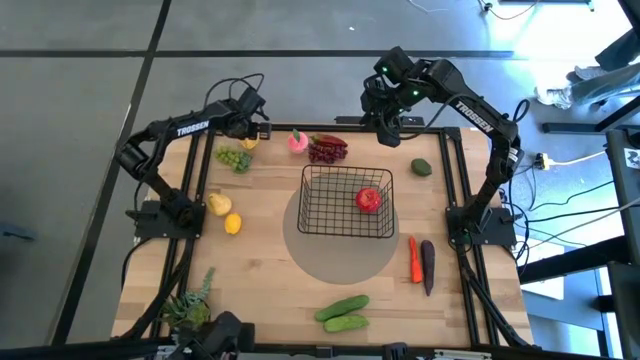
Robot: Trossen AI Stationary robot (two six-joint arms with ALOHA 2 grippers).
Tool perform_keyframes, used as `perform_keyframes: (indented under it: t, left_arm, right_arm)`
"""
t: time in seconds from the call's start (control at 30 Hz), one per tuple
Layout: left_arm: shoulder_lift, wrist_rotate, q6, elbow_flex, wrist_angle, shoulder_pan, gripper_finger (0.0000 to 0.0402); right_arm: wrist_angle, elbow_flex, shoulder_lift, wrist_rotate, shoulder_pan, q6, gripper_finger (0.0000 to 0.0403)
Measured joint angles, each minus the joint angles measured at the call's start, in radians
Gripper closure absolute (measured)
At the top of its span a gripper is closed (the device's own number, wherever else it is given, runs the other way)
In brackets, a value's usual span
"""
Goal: Build produce basket
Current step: Put the yellow star fruit into the black wire basket
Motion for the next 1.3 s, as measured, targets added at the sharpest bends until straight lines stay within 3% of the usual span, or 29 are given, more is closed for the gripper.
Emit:
perform_keyframes:
  t: [0.47, 1.3]
  left_arm:
    - [0.064, -0.039, 0.022, -0.001, 0.032, -0.005, 0.0292]
    - [0.067, -0.038, 0.069, -0.001, 0.063, -0.002, 0.0292]
  right_arm:
    - [-0.001, 0.0, 0.0, 0.0, 0.0, 0.0, 0.032]
    - [-0.001, 0.0, 0.0, 0.0, 0.0, 0.001, 0.032]
